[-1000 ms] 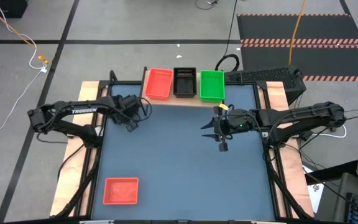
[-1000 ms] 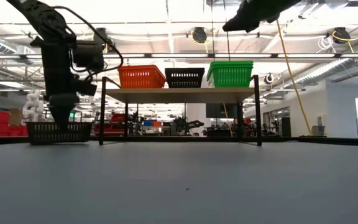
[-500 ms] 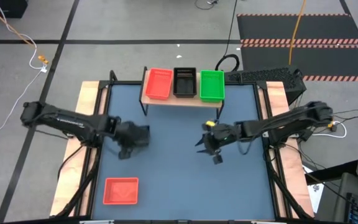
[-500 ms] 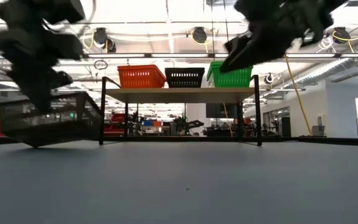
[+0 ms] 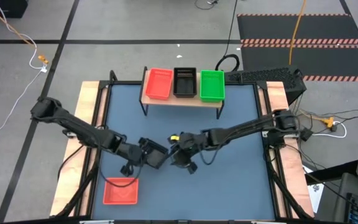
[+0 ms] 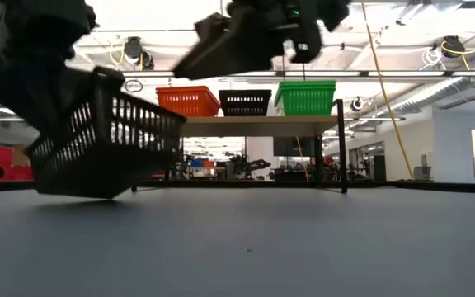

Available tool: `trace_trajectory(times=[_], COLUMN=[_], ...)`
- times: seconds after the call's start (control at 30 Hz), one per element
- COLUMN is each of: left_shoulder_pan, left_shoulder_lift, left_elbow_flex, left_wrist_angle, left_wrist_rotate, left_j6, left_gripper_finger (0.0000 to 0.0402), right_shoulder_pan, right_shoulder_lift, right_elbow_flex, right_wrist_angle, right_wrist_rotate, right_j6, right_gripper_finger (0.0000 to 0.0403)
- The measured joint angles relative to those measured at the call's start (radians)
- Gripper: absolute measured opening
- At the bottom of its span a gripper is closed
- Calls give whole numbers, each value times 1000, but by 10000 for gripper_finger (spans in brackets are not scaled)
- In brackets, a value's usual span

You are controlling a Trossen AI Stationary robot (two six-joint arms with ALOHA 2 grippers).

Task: Stack baskets on shelf by color
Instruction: Stack the black bin on top of the black bin on the shelf

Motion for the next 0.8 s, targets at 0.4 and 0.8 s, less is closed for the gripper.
trace_trajectory(times=[0.4,0.8], left_shoulder_pan=[1,3], left_shoulder_lift=[129,112], left_elbow_flex=[0,0], left_wrist_angle=[44,119], left_wrist_rotate=[-9,-32], left_j6=[76,-49], left_gripper_finger=[6,81], right_shoulder_pan=[-5,-33], right_shoulder_lift=[217,261], right_elbow_flex=[154,154], right_wrist_angle=[-71,-93], right_wrist_rotate=[21,19], right_j6=[-111,-118], right_gripper_finger=[216,113])
